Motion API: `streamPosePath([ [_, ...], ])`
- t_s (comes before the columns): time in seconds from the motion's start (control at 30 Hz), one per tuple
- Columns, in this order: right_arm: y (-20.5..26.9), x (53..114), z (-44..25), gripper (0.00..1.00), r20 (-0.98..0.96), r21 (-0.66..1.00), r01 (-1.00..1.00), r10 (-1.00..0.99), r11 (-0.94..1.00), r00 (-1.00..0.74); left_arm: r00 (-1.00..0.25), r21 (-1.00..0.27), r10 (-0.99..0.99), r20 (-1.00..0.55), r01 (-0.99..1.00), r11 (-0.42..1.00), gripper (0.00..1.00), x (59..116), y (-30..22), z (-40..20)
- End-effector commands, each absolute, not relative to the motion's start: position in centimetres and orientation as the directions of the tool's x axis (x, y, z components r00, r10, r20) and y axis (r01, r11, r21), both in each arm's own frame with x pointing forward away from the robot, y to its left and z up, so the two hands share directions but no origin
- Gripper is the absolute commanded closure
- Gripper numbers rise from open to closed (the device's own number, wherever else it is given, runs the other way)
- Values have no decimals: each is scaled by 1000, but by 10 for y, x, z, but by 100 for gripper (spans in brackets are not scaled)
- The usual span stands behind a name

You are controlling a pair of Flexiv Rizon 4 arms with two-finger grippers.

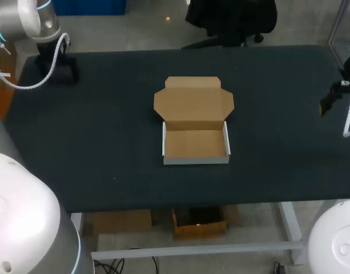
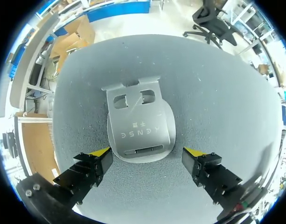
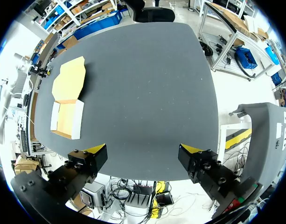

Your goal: Assemble the packaging by folding the flat box into shape, placing the metal phone stand inside, and closing the box properly

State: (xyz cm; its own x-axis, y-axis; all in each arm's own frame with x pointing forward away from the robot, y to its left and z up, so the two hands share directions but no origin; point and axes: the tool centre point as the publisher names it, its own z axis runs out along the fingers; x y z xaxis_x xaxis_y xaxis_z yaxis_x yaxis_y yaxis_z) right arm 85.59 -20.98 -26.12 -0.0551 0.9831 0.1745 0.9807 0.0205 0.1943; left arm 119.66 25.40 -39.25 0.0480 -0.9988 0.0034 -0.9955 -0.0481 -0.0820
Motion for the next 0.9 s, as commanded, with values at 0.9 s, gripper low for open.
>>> streamPosePath([
  [0.9,-210,855,-260,0,176,190,981,983,22,-56,65,-59,-998,3,-996,-65,0,1223,260,-399],
])
